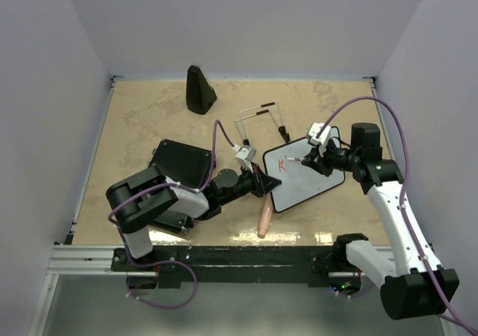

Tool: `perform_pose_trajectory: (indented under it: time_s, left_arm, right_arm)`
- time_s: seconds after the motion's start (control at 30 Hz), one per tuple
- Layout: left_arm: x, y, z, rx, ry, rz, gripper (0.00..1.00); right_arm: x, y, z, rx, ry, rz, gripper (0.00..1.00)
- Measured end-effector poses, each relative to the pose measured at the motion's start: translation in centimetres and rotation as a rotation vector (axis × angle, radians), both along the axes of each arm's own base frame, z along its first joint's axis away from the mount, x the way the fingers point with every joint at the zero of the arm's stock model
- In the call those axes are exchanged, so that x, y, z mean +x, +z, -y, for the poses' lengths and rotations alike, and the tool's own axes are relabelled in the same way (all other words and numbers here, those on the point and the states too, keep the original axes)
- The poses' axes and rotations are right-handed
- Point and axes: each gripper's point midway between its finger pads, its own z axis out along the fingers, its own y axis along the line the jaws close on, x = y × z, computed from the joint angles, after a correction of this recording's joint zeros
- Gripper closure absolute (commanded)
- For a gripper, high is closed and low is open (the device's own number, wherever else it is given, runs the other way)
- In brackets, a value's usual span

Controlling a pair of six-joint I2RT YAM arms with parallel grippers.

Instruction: Write a sentence on the whiteboard

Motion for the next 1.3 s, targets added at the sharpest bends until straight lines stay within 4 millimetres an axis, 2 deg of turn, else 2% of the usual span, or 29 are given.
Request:
perform_pose_trajectory:
  time_s: [0.37,1.3]
  left_arm:
    - [0.0,0.0,0.0,0.000,-0.001,0.000,1.00]
    - [0.0,0.0,0.0,0.000,-0.001,-0.001,1.00]
  right_arm:
    - [0.2,-1.0,-0.1,-0.005,0.011,-0.042,1.00]
    - [0.4,-1.3,0.5,-0.033,-0.017,-0.039,1.00]
